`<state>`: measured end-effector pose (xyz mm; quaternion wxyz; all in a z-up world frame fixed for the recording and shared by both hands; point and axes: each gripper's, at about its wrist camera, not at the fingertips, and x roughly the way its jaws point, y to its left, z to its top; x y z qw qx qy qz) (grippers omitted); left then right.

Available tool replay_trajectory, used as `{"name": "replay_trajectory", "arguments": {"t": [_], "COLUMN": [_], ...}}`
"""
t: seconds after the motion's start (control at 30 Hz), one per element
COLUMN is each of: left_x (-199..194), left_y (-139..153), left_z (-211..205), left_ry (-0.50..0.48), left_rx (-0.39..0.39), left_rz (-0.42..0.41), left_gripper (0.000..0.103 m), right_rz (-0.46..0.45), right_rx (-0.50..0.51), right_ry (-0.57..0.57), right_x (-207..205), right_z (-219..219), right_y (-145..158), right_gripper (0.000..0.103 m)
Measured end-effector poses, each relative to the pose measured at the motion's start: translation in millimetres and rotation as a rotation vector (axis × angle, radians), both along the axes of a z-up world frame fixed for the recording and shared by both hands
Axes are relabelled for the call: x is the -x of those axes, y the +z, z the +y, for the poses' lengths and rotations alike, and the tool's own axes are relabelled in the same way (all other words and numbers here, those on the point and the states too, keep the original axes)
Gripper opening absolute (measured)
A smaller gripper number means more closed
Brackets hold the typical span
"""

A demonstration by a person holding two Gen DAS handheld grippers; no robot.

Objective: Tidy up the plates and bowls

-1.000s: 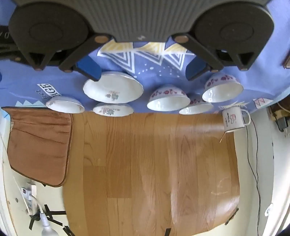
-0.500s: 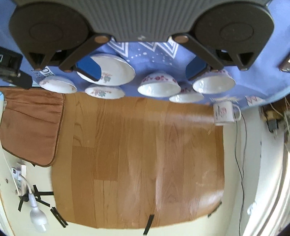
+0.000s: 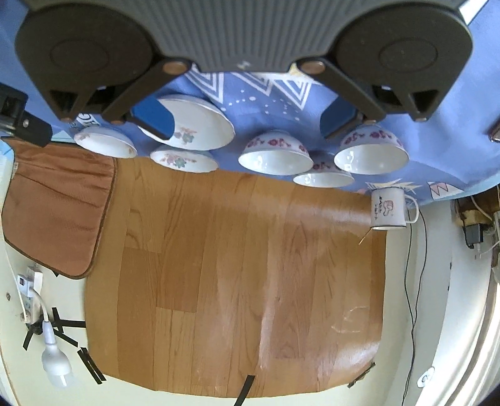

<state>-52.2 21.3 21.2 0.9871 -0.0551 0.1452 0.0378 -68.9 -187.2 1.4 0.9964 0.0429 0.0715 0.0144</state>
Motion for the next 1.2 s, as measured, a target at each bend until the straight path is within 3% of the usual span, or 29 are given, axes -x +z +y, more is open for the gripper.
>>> {"name": "replay_trajectory", "arguments": {"t": [0.17, 0.4, 0.63, 0.7, 0.9, 1.2], "left_x": [2, 9, 0, -1, 0, 0], "left_y": [-1, 1, 0, -1, -1, 1], "left_z": [-2, 5, 17, 18, 11, 4], "left_ry": [-0.007, 0.059, 0.055, 0.048, 0.032, 0.027], "left_rx": [0.005, 0.060, 0.114, 0.119, 0.081, 0.038], "left_rz": [-0.001, -0.039, 0.023, 0.033, 0.030, 0.028], "left_gripper": [0.103, 0.103, 0.103, 0.103, 0.103, 0.103], "right_rz": [-0.011, -0.037, -0.072, -0.075, -0.062, -0.056], "right_rx": [0.011, 0.044, 0.091, 0.096, 0.096, 0.073], "right_ry": [0.017, 0.022, 0.049, 0.056, 0.065, 0.065], "right_x": [3, 6, 11, 11, 10, 10], "right_z": [2, 7, 13, 13, 14, 12], "right_y": [0, 2, 3, 3, 4, 3], "right_gripper": [0.103, 0.103, 0.103, 0.098, 0.087, 0.087]}}
